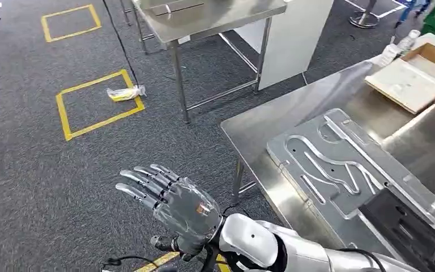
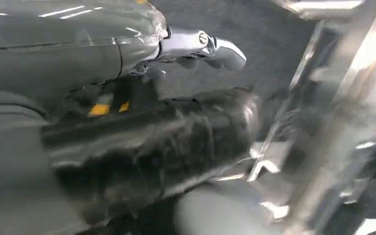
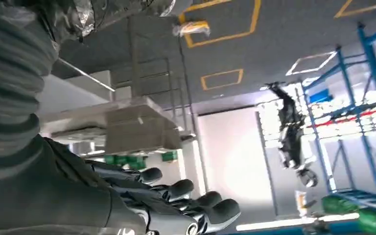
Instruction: Take the parts from the cabinet and place them on the table.
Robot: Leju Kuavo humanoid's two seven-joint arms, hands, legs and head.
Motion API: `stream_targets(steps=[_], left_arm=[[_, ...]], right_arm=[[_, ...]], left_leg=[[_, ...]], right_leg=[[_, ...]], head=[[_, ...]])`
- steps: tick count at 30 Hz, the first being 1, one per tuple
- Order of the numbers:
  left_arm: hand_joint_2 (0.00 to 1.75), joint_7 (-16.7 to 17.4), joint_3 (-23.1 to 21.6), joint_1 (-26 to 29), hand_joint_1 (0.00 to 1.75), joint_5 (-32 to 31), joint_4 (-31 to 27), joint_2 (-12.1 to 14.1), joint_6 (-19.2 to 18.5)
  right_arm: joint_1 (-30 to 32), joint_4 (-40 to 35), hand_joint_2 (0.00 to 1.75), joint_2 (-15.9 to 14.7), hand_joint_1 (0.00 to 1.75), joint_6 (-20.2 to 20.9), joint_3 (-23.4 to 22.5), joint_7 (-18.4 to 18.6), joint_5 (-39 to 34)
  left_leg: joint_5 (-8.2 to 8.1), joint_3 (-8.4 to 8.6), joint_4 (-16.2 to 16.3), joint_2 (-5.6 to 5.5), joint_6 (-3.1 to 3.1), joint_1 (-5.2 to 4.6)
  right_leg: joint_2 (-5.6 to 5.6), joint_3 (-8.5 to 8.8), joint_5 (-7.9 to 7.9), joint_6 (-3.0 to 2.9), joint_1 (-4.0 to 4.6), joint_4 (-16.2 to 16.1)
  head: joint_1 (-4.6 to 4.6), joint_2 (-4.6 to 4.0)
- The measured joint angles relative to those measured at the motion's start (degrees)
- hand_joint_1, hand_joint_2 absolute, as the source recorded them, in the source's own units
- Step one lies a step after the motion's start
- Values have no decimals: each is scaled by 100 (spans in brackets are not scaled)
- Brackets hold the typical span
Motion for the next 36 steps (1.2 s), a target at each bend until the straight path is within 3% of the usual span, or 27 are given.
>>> stream_targets(steps=[2,3,4,8,9,10,11,12,13,14,15,17,18,19,20,23,24,25,26,28,29,30,32,33,34,35,36], left_arm=[[0,-59,-283,-97,0,-2,24,172,68],[0,-74,-394,-199,0,-6,28,259,83],[0,-79,-491,-309,0,-40,42,301,54],[0,-74,-718,-522,0,-63,74,408,-63],[0,-74,-751,-547,0,-66,79,437,-68],[0,-76,-782,-580,0,-70,79,450,-70],[0,-76,-801,-627,0,-131,83,459,-83],[175,-72,-816,-676,0,-235,85,461,-132],[175,-40,-830,-733,0,-347,90,457,-233],[175,0,-830,-785,0,-451,98,450,-361],[175,39,-804,-837,0,-627,111,435,-563],[175,105,-669,-907,0,-963,133,335,-963],[175,127,-536,-945,0,-1179,142,273,-1227],[175,129,-399,-960,0,-1358,146,192,-1419],[175,131,-260,-991,0,-1486,157,133,-1569],[175,129,0,-996,0,-1661,179,-3,-1744],[175,125,68,-1002,0,-1700,179,-14,-1781],[175,111,123,-997,0,-1771,186,-36,-1823],[175,92,199,-1024,0,-1870,190,-64,-1879],[175,63,287,-1054,0,-2004,203,-134,-1956],[175,59,315,-1055,0,-2043,212,-173,-1976],[175,59,362,-1056,0,-2090,227,-193,-2007],[175,50,399,-1101,0,-2221,243,-239,-2046],[175,24,407,-1152,0,-2344,243,-261,-2059],[175,0,407,-1224,0,-2484,245,-274,-2066],[175,-13,405,-1303,0,-2575,260,-311,-2070],[175,-67,405,-1383,0,-2707,269,-337,-2070]], right_arm=[[-124,31,175,37,0,26,72,-57,-118],[-163,33,175,44,0,26,81,-57,-157],[-175,35,175,37,0,13,81,-57,-168],[-209,41,175,-44,0,-30,92,-96,-192],[-223,41,175,-53,0,-33,92,-98,-192],[-224,39,175,-63,0,-35,92,-103,-192],[-228,39,175,-83,0,-42,92,-107,-192],[-222,41,175,-120,0,-48,94,-111,-198],[-206,41,175,-190,0,-74,94,-137,-223],[-187,39,175,-282,0,-120,94,-175,-265],[-167,30,175,-383,0,-181,92,-254,-310],[-152,26,175,-563,0,-262,74,-395,-358],[-149,26,175,-631,0,-306,55,-481,-376],[-147,26,175,-691,0,-339,39,-536,-387],[-133,24,175,-739,0,-363,22,-570,-396],[-130,22,175,-813,0,-380,-7,-627,-406],[-127,17,175,-813,0,-380,-29,-632,-411],[-129,15,175,-815,0,-372,-42,-638,-420],[-133,9,175,-826,0,-361,-55,-647,-435],[-114,11,175,-848,0,-317,-59,-656,-457],[-101,11,175,-863,0,-317,-59,-660,-463],[-98,11,175,-870,0,-317,-59,-662,-472],[-98,11,175,-874,0,-308,-64,-664,-474],[-99,11,175,-874,0,-302,-70,-673,-479],[-102,11,175,-874,0,-284,-83,-682,-492],[-102,13,175,-879,0,-275,-99,-697,-498],[-100,17,175,-881,0,-264,-114,-715,-505]], left_leg=[[480,394,-775,74,-1,2],[723,694,-1328,263,11,0],[621,763,-1425,468,81,-68],[677,711,-1462,197,194,-77],[704,751,-1520,147,248,-25],[713,755,-1532,93,269,-30],[719,749,-1534,59,310,-30],[719,740,-1533,-8,321,-30],[719,736,-1529,-77,330,-35],[718,736,-1523,-157,334,-42],[717,738,-1510,-242,335,-45],[714,745,-1487,-406,331,-50],[712,750,-1479,-486,328,-50],[713,733,-1479,-533,327,-31],[718,693,-1447,-592,287,-67],[777,658,-1522,-788,146,21],[777,650,-1520,-780,120,-3],[688,601,-1390,-452,137,-35],[465,449,-1066,-199,124,-38],[63,44,-238,-36,84,-11],[-48,-122,93,-13,64,3],[-22,-170,200,2,45,9],[354,164,-392,44,32,11],[585,459,-912,126,40,11],[719,726,-1389,306,56,6],[609,759,-1434,470,120,-67],[664,750,-1469,379,165,-67]], right_leg=[[-146,19,-75,29,0,66],[-235,46,-129,54,5,106],[-297,51,-170,92,58,122],[-501,92,-207,181,87,128],[-389,80,-281,239,40,164],[-87,28,-399,254,22,334],[90,-165,-616,257,7,712],[159,-403,-829,267,9,1181],[188,-656,-990,278,14,1654],[198,-835,-1022,280,14,1944],[202,-879,-900,272,14,1939],[239,-620,-364,218,19,1234],[353,-385,-67,178,26,682],[645,-253,8,134,24,327],[784,-224,-3,116,-3,217],[599,-211,10,106,58,191],[517,-146,71,59,-29,74],[425,-95,97,46,-13,14],[348,-74,106,12,-4,-12],[176,-80,91,1,25,-7],[89,-83,81,-4,33,2],[9,-88,68,5,34,13],[-143,-83,22,30,30,53],[-208,-71,-7,46,29,78],[-265,-60,-38,77,34,111],[-308,-72,-59,111,78,120],[-363,-73,-75,141,86,144]], head=[[-4,0],[0,0],[-4,0],[2,0],[4,0],[7,0],[2,0],[7,0],[4,0],[4,0],[6,0],[6,0],[4,0],[4,0],[2,0],[6,0],[9,0],[4,0],[0,0],[2,0],[2,0],[2,0],[0,0],[0,0],[0,0],[0,0],[4,0]])
